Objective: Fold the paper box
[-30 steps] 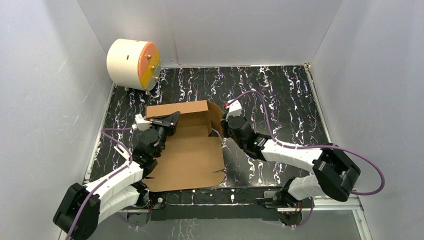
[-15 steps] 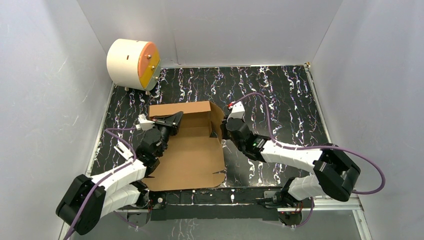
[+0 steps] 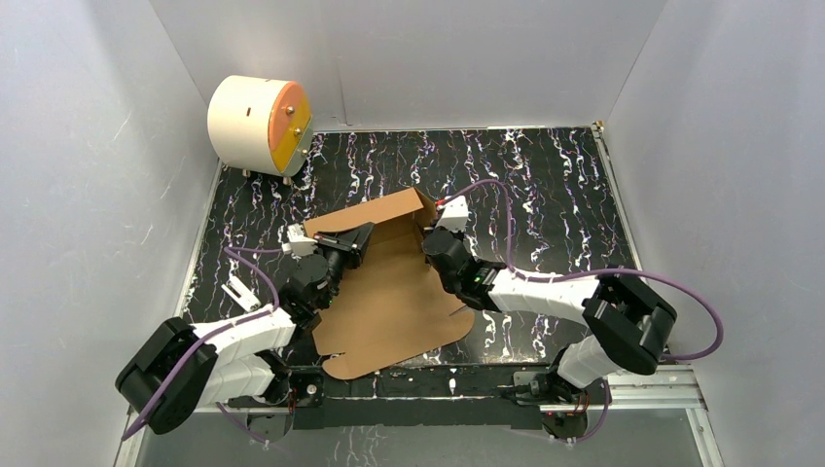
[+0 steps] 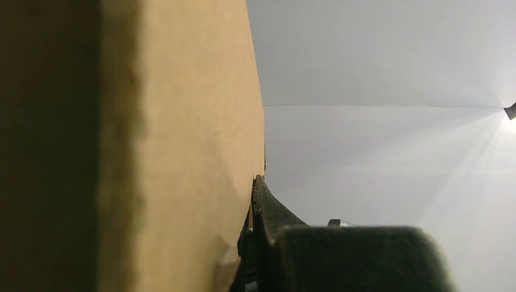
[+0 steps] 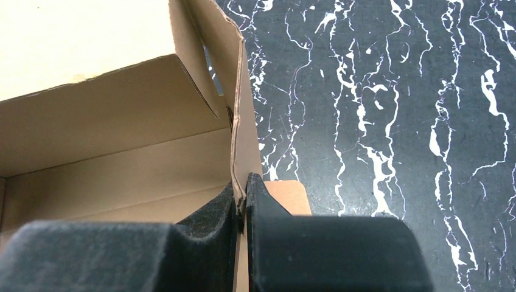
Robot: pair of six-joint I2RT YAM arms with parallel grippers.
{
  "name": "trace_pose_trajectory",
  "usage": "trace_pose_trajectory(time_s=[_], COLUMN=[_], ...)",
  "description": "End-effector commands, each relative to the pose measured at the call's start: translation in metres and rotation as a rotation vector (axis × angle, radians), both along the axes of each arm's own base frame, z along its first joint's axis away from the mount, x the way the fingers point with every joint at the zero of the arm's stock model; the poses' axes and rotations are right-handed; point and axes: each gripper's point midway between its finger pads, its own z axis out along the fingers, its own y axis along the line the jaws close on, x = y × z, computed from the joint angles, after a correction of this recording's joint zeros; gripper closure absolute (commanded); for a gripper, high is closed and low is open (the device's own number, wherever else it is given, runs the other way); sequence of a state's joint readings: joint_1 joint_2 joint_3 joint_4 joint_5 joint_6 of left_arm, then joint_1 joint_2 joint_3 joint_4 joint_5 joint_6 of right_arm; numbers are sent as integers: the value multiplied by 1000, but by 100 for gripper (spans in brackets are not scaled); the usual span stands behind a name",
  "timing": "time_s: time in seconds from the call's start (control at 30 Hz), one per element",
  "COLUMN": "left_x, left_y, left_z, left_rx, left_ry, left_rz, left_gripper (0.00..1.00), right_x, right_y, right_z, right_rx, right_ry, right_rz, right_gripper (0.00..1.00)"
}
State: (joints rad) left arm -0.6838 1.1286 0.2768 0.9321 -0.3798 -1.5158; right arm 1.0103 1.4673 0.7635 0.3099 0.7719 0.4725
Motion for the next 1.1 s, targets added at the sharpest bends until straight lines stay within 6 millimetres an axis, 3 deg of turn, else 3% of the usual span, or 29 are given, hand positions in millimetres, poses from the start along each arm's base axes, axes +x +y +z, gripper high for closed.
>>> trace_pose_trajectory(time_s=[0.0,0.4,0.53,0.8,1.07], left_x=[-4,-8,-9,-8,-5], left_y=[-16,-16,-14,0,5], left_z=[15,-8,-12,-20,-26], left_rx=[-27,-7,14,44,68], left_ry=[-32,17,17,29,53], left_rz=[-47,-45,-41,21,51], left_gripper=[100,100,100,99,99], right_x=[16,7,4,-9,-16], right_y=[16,24,26,21,13], right_z=[55,23,16,44,56], right_rx=[146,154,139,122,37], right_ry=[-135,-139,-134,-235,-300], right_rz=[-31,70,101,231,387], right_gripper=[87,83,73,54,38])
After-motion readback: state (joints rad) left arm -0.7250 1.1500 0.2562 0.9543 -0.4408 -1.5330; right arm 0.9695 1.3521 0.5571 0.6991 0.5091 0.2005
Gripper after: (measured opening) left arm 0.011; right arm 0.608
